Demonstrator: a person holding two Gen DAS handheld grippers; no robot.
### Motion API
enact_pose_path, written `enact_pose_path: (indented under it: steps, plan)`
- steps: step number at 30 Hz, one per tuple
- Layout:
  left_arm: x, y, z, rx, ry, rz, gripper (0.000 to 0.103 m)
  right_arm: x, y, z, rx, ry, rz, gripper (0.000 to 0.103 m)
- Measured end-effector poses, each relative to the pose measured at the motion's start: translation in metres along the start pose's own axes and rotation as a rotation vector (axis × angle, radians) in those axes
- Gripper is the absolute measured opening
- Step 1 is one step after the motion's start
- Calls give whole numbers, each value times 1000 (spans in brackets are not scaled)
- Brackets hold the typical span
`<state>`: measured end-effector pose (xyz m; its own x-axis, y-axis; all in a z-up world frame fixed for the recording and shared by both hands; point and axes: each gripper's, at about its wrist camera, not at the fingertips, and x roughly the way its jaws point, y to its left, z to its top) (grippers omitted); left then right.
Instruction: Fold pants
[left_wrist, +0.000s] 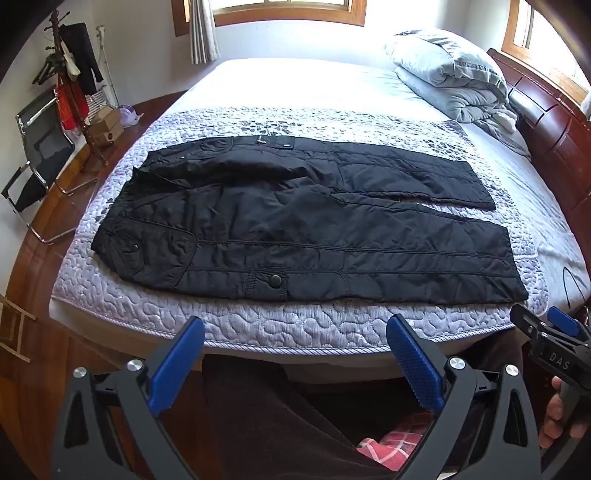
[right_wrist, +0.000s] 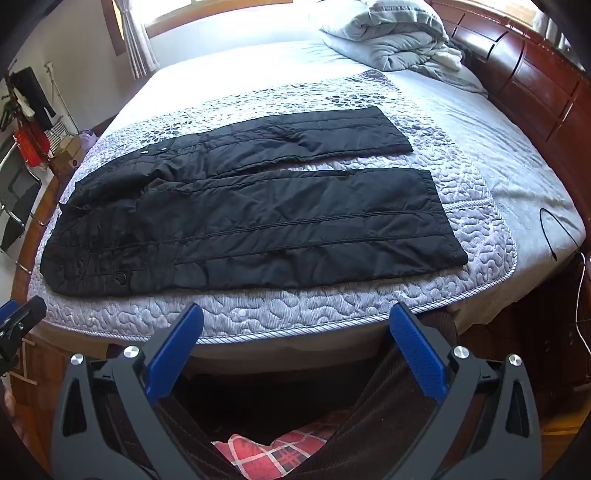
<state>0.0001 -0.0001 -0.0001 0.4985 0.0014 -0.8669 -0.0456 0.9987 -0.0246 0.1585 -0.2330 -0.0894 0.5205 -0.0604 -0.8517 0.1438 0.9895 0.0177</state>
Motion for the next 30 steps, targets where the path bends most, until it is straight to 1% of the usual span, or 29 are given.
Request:
enact_pose_path:
  steps: [10, 11, 16, 30]
  plan:
    - [0, -1, 0, 3, 0, 9, 99, 0, 1, 1, 0, 0, 2, 101]
    - [1, 1, 5, 3, -1, 10, 99, 1, 1, 1, 0, 3, -1, 101]
    - [-2, 2, 7, 6, -2, 10, 99, 1, 1, 2, 2, 2, -2, 101]
    - [-5, -2, 4, 18, -14, 18, 99, -2, -4, 2, 0, 5, -1, 101]
